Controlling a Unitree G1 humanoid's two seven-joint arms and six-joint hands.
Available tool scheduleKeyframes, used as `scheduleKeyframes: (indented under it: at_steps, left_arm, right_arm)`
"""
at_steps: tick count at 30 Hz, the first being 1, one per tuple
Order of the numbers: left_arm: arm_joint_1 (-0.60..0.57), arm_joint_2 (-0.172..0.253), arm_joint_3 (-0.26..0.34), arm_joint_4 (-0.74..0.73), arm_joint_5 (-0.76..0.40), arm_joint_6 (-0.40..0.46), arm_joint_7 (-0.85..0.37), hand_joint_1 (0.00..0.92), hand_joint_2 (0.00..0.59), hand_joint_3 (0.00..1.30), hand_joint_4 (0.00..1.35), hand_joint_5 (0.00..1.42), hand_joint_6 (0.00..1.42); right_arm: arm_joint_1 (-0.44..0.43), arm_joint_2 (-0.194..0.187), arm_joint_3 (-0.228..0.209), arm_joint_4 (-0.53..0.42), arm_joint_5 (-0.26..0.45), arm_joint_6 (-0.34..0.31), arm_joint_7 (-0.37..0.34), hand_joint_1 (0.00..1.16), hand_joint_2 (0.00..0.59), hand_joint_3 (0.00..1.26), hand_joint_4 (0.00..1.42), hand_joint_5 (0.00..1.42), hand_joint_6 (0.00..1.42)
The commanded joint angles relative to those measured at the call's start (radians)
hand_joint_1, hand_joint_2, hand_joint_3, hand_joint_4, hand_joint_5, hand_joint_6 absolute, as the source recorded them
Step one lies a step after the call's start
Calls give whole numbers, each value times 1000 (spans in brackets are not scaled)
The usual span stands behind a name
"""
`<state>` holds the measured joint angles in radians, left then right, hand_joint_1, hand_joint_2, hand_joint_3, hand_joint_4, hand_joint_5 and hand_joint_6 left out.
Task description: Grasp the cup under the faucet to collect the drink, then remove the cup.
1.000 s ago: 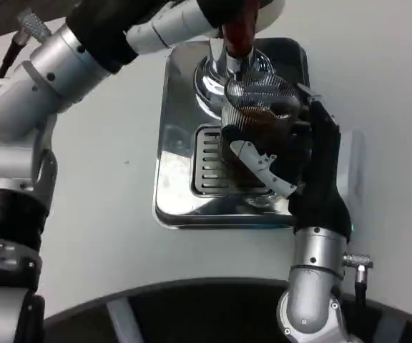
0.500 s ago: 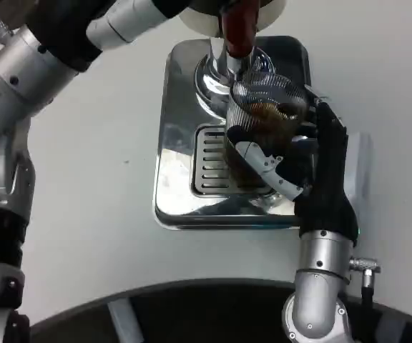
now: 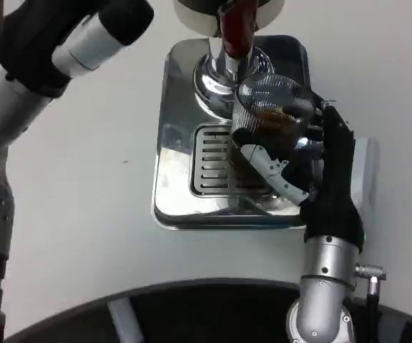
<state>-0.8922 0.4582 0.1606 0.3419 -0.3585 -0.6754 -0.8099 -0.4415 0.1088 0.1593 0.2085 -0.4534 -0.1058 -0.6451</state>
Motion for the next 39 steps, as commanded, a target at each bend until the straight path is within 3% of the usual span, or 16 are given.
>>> scheduleKeyframes:
  at_steps: [1,8,18,39]
  left_arm:
    - [84,27,28,-89,-34,40,10,0,123,263,253,300,264]
    - [267,48,71,-245,-65,116,28,0,129,272,264,309,266]
    - [436,57,105,-371,-72,173,52,0,131,272,265,310,268]
    - [590,70,141,-426,-42,182,85,0,136,273,272,311,269]
  right_arm:
    - [29,12,-2,-28,-8,5,1,800,198,674,820,963,807]
    - [57,10,0,-72,-22,8,9,802,197,691,846,1004,853]
    - [89,11,13,-124,-45,11,12,813,201,720,877,1047,923]
    - [244,-24,36,-344,-92,28,64,828,188,786,955,1172,1091]
